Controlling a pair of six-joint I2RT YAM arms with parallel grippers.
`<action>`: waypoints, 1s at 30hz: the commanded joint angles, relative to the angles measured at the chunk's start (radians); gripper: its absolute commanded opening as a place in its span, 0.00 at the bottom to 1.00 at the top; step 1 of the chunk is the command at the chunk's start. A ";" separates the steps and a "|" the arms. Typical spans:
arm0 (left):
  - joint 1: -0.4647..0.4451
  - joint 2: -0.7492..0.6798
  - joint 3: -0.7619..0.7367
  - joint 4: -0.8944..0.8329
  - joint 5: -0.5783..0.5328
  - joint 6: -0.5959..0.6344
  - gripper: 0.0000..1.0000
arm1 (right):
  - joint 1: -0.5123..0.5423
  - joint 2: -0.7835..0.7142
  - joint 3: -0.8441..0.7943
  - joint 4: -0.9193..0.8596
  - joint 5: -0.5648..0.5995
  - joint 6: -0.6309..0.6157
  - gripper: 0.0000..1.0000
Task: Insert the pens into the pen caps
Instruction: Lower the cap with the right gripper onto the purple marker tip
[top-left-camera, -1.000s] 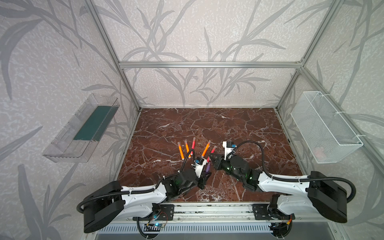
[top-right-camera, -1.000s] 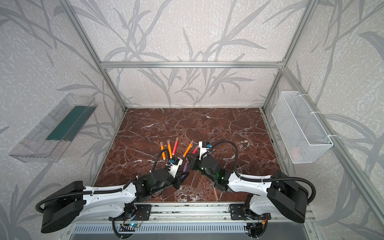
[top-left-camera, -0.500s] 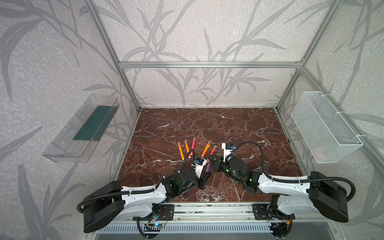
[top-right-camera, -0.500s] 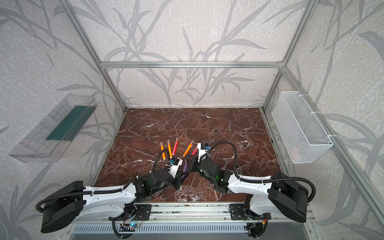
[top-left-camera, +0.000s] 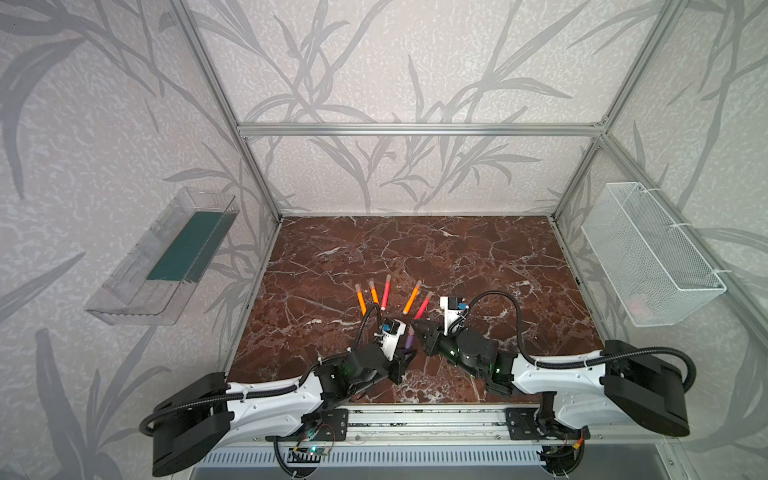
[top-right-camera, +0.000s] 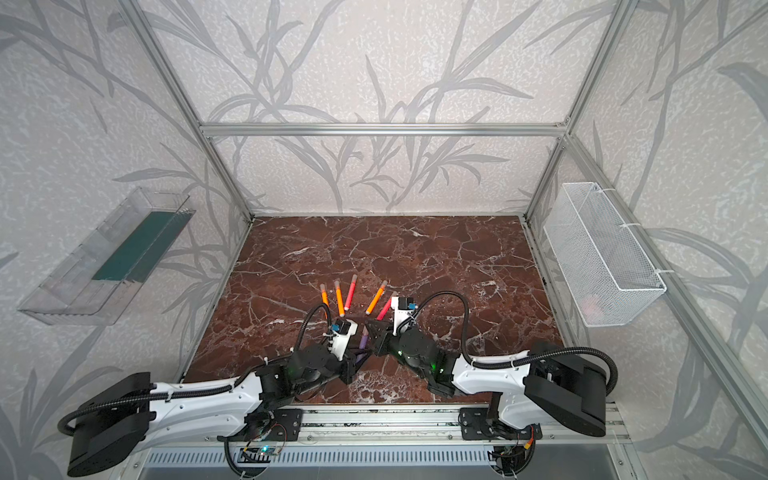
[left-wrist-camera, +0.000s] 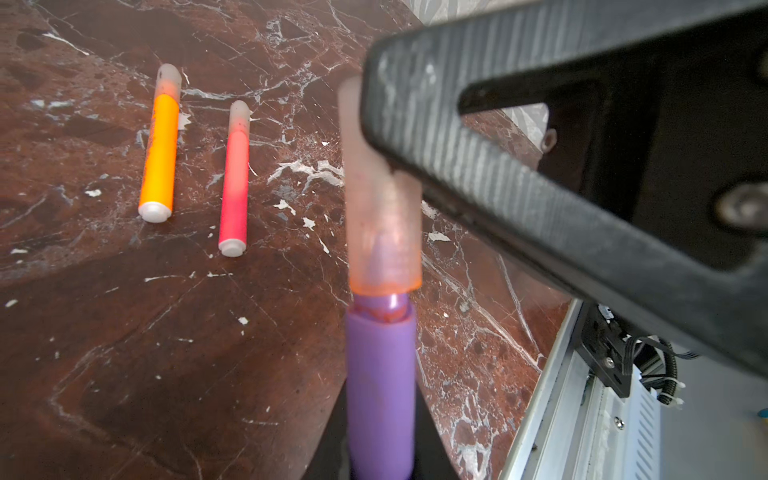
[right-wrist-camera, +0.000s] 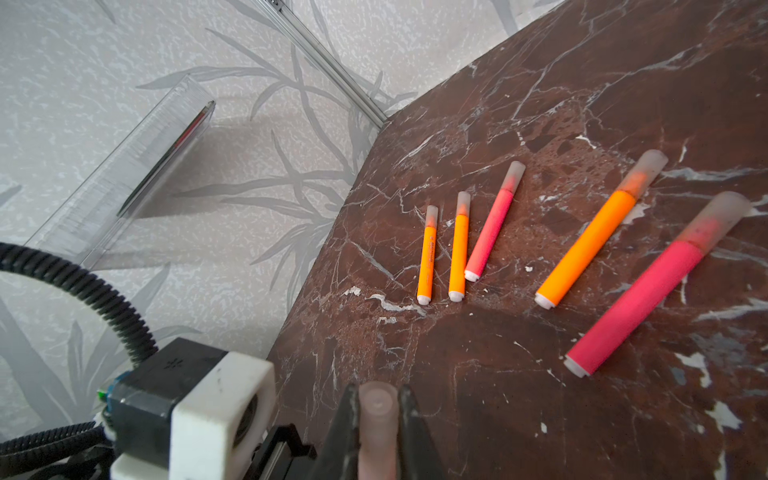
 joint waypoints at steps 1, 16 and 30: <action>0.006 -0.049 0.014 0.059 -0.010 -0.020 0.00 | 0.020 0.052 -0.003 0.035 -0.077 -0.029 0.00; 0.005 -0.151 0.032 -0.009 -0.004 0.019 0.00 | 0.026 0.097 -0.025 0.150 -0.094 -0.056 0.00; 0.005 -0.191 0.032 -0.019 -0.003 0.024 0.00 | 0.026 0.081 -0.071 0.183 -0.066 -0.066 0.09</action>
